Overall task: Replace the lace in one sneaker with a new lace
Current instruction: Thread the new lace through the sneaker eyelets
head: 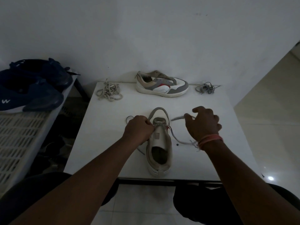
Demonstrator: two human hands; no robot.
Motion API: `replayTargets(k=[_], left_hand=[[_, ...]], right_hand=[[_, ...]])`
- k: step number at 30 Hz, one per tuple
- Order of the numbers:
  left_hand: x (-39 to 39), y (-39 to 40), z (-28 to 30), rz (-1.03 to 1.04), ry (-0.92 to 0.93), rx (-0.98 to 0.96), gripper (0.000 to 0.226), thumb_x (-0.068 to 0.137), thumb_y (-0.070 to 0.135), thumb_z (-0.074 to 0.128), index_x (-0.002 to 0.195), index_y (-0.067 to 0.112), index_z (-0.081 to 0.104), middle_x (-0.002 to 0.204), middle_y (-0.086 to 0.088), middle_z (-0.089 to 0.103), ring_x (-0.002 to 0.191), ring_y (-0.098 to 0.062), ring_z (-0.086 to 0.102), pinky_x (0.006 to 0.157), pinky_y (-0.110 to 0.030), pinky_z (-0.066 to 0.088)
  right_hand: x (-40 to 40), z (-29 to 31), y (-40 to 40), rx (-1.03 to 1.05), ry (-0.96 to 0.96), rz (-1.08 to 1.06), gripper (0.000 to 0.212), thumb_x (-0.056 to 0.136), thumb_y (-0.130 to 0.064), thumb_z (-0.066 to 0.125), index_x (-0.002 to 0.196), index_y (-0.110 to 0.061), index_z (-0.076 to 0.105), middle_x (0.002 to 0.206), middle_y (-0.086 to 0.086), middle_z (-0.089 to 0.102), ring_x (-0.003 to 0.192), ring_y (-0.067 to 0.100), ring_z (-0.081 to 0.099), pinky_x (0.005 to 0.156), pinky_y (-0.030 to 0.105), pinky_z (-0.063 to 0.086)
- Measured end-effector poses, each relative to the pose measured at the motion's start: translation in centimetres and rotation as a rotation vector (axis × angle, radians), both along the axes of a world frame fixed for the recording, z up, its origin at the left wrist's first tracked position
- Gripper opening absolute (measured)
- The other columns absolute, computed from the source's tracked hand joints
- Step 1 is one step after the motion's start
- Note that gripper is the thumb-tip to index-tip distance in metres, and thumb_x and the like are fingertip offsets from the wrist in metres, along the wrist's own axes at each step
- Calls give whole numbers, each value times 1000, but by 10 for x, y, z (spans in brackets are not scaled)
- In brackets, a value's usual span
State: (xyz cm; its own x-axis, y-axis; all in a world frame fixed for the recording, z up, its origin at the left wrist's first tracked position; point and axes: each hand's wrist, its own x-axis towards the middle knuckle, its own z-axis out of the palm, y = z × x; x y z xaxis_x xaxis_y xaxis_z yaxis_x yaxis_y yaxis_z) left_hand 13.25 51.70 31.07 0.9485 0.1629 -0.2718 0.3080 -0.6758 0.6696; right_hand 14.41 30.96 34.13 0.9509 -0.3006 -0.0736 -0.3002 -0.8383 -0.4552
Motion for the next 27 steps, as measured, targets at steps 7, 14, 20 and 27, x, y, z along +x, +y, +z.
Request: replayTargets(k=[7, 14, 20, 27], left_hand=[[-6, -13, 0, -63, -149, 53, 23, 83, 41, 76, 88, 23, 62, 87, 7, 67, 85, -16, 64, 72, -35, 51], [-1, 2, 5, 14, -95, 167, 12, 83, 26, 71, 83, 24, 59, 80, 9, 62, 85, -21, 62, 69, -32, 46], [-4, -1, 3, -241, -325, 406, 38, 78, 14, 68, 109, 35, 60, 114, -3, 53, 102, -28, 53, 80, -39, 50], [-9, -15, -7, -376, -512, 542, 34, 85, 25, 66, 117, 37, 70, 115, 0, 61, 99, -25, 53, 78, -37, 49]], right_hand=[[-29, -25, 44, 146, 30, 402, 27, 89, -39, 65, 107, -20, 58, 104, 4, 61, 92, 20, 59, 79, 33, 51], [-15, -28, 27, 177, 57, 197, 15, 93, -33, 60, 86, -21, 69, 84, -3, 66, 81, 18, 62, 71, 28, 46], [-18, -23, 25, 206, 57, 224, 13, 93, -32, 61, 91, -24, 71, 85, -6, 68, 83, 16, 63, 71, 26, 45], [-25, -23, 33, 107, -14, 305, 15, 93, -31, 58, 99, -21, 69, 96, 0, 71, 89, 22, 65, 78, 34, 53]])
